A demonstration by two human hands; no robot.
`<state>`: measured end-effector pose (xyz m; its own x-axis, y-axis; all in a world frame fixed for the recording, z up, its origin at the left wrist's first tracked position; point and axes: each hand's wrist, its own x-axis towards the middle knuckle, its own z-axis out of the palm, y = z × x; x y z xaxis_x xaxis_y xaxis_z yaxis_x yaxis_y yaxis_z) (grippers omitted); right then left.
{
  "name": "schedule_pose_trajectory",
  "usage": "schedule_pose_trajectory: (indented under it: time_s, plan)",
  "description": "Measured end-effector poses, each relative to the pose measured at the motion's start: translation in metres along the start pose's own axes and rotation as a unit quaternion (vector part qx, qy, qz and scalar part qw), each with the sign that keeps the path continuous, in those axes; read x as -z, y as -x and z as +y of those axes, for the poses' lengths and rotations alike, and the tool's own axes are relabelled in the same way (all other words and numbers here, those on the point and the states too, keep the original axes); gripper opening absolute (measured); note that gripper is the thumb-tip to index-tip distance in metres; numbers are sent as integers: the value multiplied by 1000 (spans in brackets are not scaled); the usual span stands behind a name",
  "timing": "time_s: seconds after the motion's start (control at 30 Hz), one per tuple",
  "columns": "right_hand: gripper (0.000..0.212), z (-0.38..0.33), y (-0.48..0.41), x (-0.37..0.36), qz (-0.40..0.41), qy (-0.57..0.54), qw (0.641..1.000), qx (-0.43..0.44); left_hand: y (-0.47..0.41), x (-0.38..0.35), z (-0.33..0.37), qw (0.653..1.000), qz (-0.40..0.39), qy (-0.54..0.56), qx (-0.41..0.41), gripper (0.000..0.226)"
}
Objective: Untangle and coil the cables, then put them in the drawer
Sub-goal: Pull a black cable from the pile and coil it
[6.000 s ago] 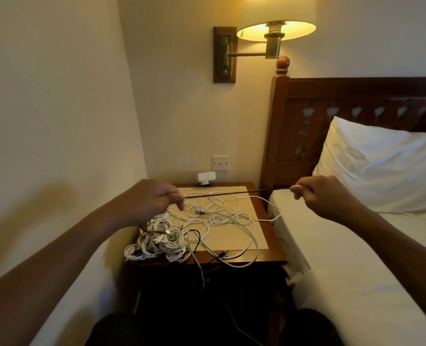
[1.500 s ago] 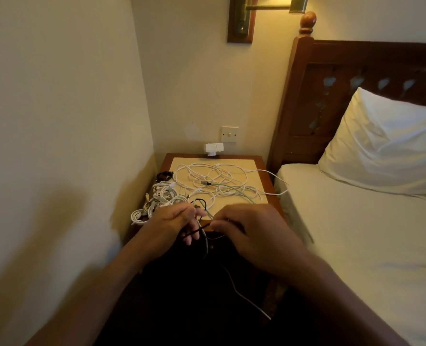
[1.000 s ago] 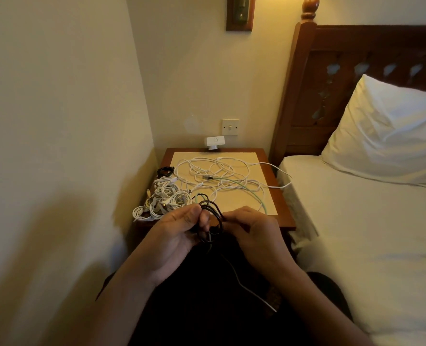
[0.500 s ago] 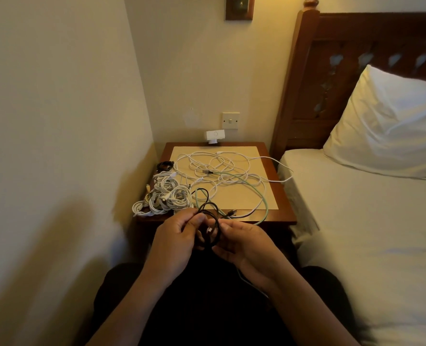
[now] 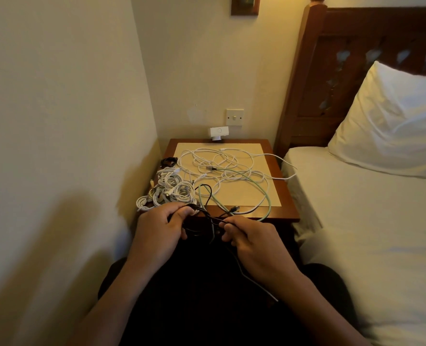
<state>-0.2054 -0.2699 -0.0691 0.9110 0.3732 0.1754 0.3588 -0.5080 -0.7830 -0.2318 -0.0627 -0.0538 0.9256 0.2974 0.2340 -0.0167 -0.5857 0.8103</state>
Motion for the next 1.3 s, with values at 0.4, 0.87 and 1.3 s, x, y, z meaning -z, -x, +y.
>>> schedule_pose_trajectory:
  time_s: [0.4,0.87,1.3]
  plan:
    - [21,13,4,-2,90,-133,985,-55,13,-25,9,909,-110,339,215,28]
    - [27,18,4,-15,-57,-527,818,-226,21,-44,-4,950,-53,253,177,13]
    - [28,17,6,-13,-5,-151,976,-158,22,-42,-6,763,-124,526,355,18]
